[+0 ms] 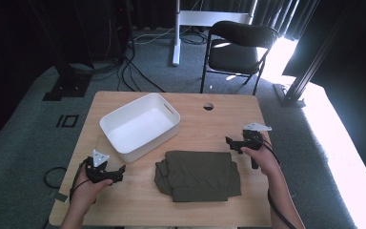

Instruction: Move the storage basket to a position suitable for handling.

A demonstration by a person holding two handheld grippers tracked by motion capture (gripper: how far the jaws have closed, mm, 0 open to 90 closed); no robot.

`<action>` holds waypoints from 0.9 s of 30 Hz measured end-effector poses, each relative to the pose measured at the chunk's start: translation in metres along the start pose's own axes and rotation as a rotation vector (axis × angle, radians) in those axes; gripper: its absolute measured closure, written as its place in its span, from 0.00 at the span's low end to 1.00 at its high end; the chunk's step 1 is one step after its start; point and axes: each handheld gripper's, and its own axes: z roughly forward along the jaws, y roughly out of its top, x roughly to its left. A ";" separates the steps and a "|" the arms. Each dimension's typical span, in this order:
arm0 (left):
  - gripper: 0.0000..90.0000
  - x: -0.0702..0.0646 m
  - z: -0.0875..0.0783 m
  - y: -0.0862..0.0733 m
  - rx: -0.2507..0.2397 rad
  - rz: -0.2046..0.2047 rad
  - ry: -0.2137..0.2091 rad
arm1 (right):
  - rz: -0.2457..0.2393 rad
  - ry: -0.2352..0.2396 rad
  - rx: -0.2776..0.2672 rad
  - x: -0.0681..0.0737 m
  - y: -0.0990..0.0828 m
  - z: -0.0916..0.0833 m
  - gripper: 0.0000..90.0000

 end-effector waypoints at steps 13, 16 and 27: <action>0.10 0.005 -0.012 0.018 -0.064 -0.033 -0.005 | -0.053 0.064 -0.034 0.033 0.034 0.017 0.14; 0.10 0.007 -0.015 0.022 -0.084 -0.037 0.005 | -0.061 0.076 -0.042 0.040 0.041 0.022 0.14; 0.10 0.020 -0.018 0.041 -0.122 -0.070 0.030 | -0.110 0.123 -0.066 0.075 0.068 0.042 0.15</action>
